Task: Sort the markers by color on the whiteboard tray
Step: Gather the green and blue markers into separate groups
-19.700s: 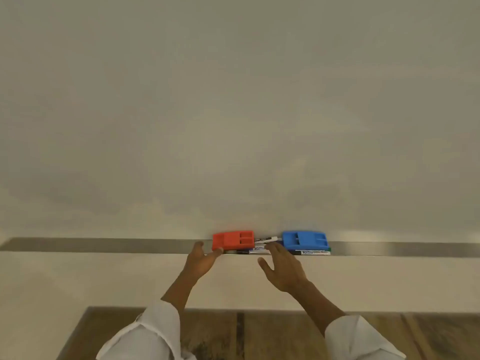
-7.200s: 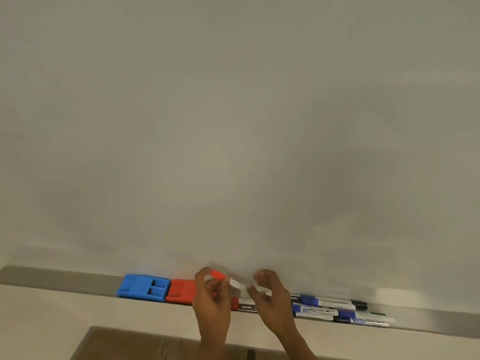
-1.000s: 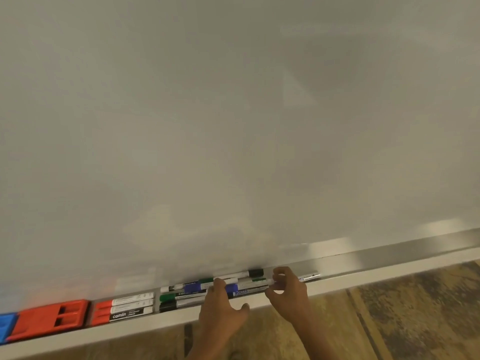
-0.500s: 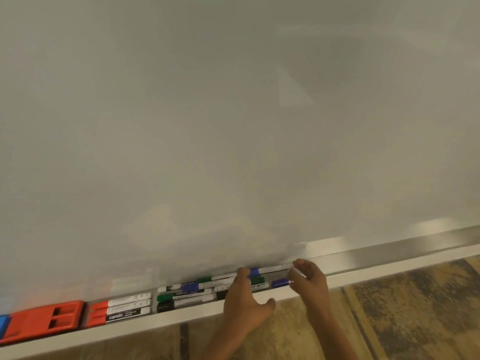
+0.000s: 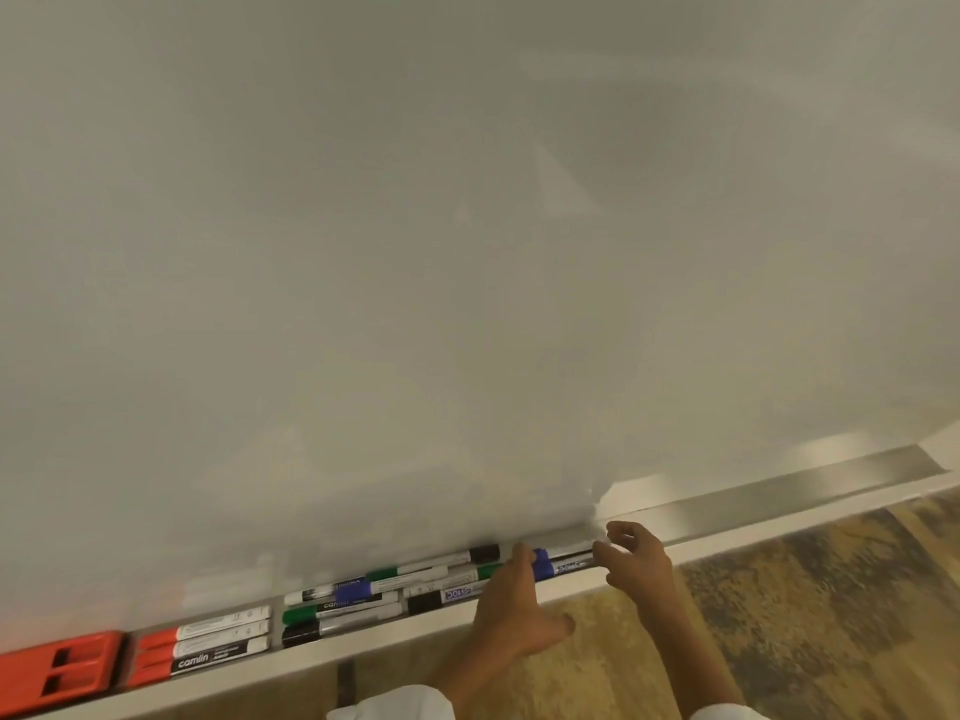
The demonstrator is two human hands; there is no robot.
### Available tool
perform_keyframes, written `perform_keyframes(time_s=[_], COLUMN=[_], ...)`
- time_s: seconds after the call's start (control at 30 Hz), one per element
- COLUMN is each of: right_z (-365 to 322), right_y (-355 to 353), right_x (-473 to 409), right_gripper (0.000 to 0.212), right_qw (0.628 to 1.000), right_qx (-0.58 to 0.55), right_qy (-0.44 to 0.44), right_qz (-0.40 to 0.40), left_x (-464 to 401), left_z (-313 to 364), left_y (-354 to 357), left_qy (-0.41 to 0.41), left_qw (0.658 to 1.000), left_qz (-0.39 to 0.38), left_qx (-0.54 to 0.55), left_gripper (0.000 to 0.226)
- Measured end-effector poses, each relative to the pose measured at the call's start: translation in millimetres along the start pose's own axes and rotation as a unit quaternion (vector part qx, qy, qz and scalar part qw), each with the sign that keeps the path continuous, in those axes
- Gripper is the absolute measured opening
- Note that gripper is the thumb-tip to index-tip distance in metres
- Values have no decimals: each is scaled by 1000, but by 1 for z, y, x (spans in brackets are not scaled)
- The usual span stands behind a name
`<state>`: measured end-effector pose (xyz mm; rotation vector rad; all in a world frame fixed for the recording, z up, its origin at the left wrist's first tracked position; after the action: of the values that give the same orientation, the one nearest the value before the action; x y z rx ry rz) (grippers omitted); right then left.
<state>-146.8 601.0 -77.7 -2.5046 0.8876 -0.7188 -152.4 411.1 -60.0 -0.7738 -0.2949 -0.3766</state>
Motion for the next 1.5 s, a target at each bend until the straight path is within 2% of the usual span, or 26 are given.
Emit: perform_keyframes(time_s=[0.27, 0.5, 0.63, 0.8, 0.93, 1.23, 1.37, 1.5], right_z=[-4, -32, -43, -42, -39, -39, -43, -44], right_y=[3, 1, 37, 101, 133, 145, 122, 75], right_x=[-1, 21, 53, 97, 118, 128, 122, 94], right_gripper=[39, 39, 29, 32, 40, 45, 45, 45], right_qw=[998, 993, 991, 973, 966, 968, 978, 989], right_qx=[62, 81, 59, 76, 83, 98, 65, 49], right_qy=[-25, -74, -112, -143, -130, -134, -141, -121], right_qz=[4, 32, -46, -165, -208, -189, -142, -65], left_x=[-6, 0, 15, 42, 53, 50, 47, 36], left_z=[-6, -8, -47, -122, -147, -143, -123, -81], left_y=[-10, -36, -77, -123, -131, -126, -115, -80], left_qy=[-3, 17, -32, -142, -200, -183, -149, -98], left_qw=[1000, 994, 981, 952, 941, 946, 956, 977], left_qz=[8, 104, 186, 269, 267, 249, 237, 163], left_qx=[-5, 25, 40, 41, 64, 96, 83, 92], left_gripper=[75, 55, 44, 46, 50, 50, 57, 61])
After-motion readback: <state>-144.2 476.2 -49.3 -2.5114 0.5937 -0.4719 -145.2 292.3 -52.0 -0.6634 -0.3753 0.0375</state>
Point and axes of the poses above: each hand's wrist, its own x-axis away from the middle knuckle, its own y-axis out of the palm, z = x × y, the point moved 6 cm from there along -x, towards the middle knuckle, and after that the axes turned 10 degrees about z, right-handed, at the moved point
